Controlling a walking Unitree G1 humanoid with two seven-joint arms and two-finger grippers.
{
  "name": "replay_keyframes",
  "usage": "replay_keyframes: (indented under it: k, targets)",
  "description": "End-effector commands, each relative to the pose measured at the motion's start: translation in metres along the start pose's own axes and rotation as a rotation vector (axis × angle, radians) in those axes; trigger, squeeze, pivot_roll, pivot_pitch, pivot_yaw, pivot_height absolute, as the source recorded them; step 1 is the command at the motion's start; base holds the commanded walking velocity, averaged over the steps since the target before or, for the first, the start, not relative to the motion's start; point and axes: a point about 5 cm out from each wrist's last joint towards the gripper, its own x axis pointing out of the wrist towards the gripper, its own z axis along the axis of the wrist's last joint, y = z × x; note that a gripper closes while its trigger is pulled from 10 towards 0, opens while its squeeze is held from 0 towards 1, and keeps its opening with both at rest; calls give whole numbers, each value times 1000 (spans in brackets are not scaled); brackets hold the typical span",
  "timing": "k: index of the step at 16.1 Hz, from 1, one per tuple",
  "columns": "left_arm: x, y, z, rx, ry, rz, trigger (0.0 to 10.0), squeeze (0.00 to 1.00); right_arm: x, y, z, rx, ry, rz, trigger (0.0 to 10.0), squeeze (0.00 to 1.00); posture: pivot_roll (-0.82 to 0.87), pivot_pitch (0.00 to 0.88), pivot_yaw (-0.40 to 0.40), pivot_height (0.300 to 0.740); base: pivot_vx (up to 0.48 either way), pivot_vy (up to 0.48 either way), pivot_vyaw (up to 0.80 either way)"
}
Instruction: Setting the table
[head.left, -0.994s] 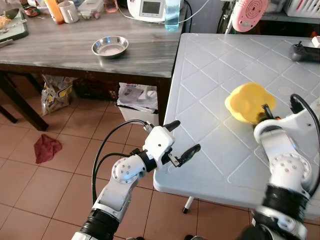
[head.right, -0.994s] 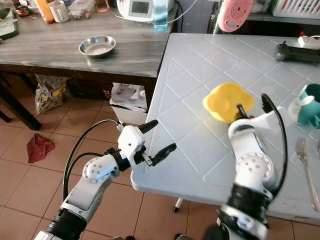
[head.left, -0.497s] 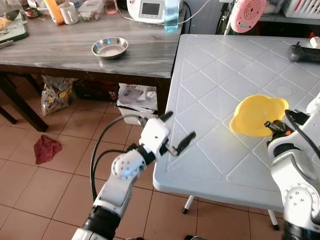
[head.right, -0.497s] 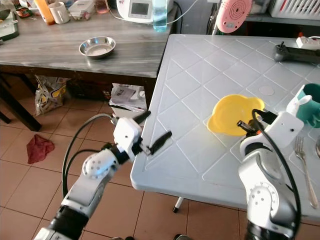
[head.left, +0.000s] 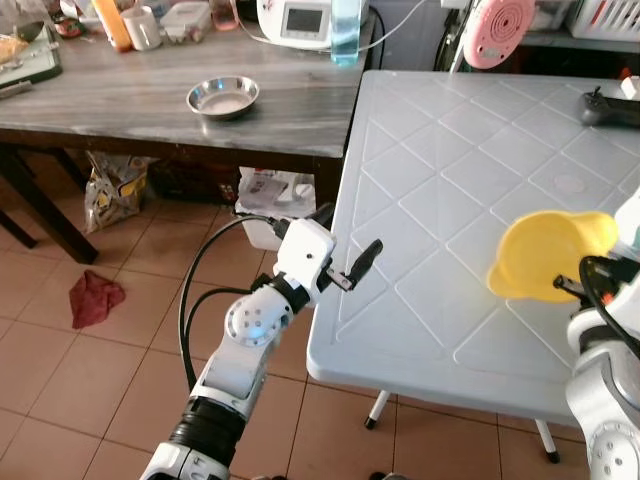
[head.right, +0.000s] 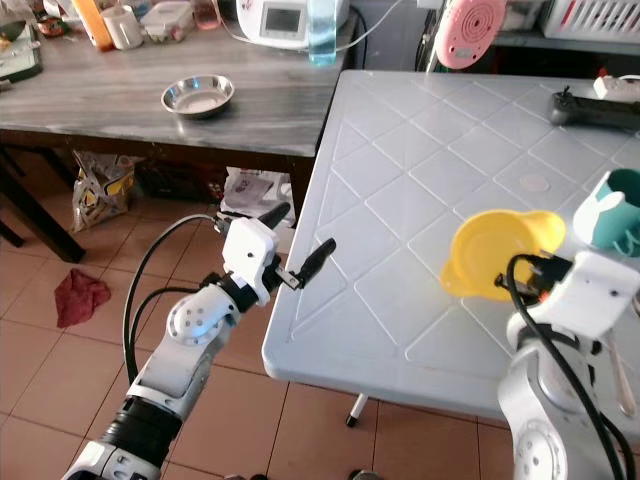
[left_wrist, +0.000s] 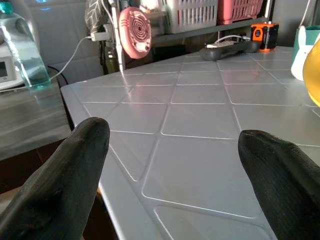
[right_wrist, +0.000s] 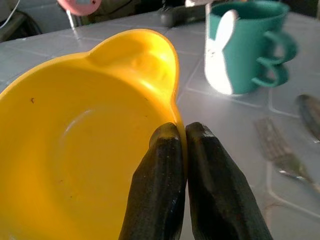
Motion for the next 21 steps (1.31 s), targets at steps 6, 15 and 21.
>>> replay_keyframes:
  k: [6, 15, 21]
  targets:
    - [4, 0, 0, 9, -4, 8, 10000, 0, -9, 4, 13, 86, -85, -14, 10000, 0, -101, 119, 58, 740, 0, 0, 0]
    - [-3, 13, 1, -90, 11, -16, 10000, 0, -28, -5, 16, 73, -187, -51, 10000, 0, -98, 95, 54, 740, 0, 0, 0]
    - [-3, 38, -8, -71, 63, 130, 10000, 0, -27, -6, 19, 41, -213, -47, 10000, 0, -102, 76, 51, 740, 0, 0, 0]
